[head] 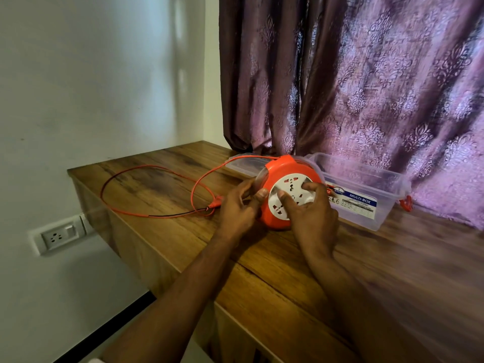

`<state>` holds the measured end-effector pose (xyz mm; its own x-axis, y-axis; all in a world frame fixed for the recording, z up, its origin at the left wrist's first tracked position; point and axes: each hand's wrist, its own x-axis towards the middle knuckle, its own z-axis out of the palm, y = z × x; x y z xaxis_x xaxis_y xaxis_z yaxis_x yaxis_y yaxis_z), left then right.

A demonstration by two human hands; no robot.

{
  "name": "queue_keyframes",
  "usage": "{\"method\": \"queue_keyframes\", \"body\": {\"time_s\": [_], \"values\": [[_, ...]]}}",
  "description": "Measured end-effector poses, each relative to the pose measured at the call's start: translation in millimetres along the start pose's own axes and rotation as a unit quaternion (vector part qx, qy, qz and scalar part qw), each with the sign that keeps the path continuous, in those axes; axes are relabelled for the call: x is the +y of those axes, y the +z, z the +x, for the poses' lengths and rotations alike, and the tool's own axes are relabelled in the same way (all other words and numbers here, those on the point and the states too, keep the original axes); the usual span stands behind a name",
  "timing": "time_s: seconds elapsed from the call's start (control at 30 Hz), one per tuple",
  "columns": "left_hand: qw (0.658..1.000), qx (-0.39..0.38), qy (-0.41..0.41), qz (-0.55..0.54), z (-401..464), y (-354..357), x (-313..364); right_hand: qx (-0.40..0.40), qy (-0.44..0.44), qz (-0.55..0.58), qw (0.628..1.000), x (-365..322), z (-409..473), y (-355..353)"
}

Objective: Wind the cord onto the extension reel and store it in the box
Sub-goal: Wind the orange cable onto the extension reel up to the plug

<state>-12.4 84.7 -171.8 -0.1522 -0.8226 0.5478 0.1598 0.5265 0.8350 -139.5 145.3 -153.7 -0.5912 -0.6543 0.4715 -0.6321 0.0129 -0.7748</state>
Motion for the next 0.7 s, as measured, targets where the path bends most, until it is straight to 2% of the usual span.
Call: {"method": "queue_keyframes", "body": {"time_s": [0.07, 0.17, 0.27, 0.33, 0.4, 0.57, 0.7], "values": [[1.000, -0.003, -0.001, -0.005, 0, 0, -2, -0.008, 0.032, 0.058, 0.998, 2, 2, 3], [1.000, 0.001, -0.003, -0.002, 3, 0, -5, 0.002, 0.003, 0.090, 0.996, 9, 2, 8], [1.000, 0.030, -0.005, -0.005, 5, -2, -9, 0.027, -0.103, 0.014, 0.994, 9, -2, 3], [0.999, 0.047, -0.004, -0.015, 6, -4, -10, 0.030, -0.196, -0.079, 0.977, 9, -4, 1], [0.998, 0.059, -0.007, -0.022, 7, -6, -9, 0.005, -0.251, -0.166, 0.954, 10, -5, 3], [0.999, 0.036, -0.015, -0.013, 6, -6, -6, -0.085, -0.267, -0.221, 0.934, 11, -5, 7], [0.999, 0.026, -0.022, -0.020, 5, -5, -7, -0.081, -0.248, -0.225, 0.939, 10, -5, 1]]}}
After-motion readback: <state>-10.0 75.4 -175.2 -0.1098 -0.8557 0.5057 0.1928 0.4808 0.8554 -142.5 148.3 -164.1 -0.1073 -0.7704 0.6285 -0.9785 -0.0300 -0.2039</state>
